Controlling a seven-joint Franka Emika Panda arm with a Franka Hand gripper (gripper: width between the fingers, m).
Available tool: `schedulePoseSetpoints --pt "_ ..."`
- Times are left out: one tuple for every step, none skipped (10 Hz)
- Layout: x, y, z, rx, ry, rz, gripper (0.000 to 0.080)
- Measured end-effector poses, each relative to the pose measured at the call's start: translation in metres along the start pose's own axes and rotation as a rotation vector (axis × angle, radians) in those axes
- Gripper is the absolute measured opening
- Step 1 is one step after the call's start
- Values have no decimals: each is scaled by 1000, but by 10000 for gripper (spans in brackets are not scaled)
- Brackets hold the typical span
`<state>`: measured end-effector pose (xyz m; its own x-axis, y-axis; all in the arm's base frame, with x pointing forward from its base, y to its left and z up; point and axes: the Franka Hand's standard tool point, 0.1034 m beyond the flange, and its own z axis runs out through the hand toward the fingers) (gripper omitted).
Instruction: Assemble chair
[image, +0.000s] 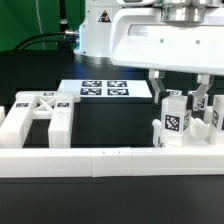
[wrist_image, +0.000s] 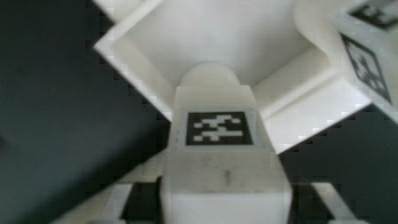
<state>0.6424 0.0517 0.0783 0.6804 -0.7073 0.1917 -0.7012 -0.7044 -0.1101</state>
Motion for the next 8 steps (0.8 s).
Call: schedulePoseSetpoints --pt "-2 -1 0 6 -6 144 290" --pt "-3 -2 0 3 -7 285 290" --pt "-3 -2 0 1 -8 416 290" --pt "-3 -2 0 -2 -10 517 291" --pt "-2 -2 0 -8 -16 575 291" --pt "-2 -2 0 -5 -21 651 291" --pt "-2 -2 0 -5 -21 650 290" --pt "-2 -2 0 -5 -20 604 388"
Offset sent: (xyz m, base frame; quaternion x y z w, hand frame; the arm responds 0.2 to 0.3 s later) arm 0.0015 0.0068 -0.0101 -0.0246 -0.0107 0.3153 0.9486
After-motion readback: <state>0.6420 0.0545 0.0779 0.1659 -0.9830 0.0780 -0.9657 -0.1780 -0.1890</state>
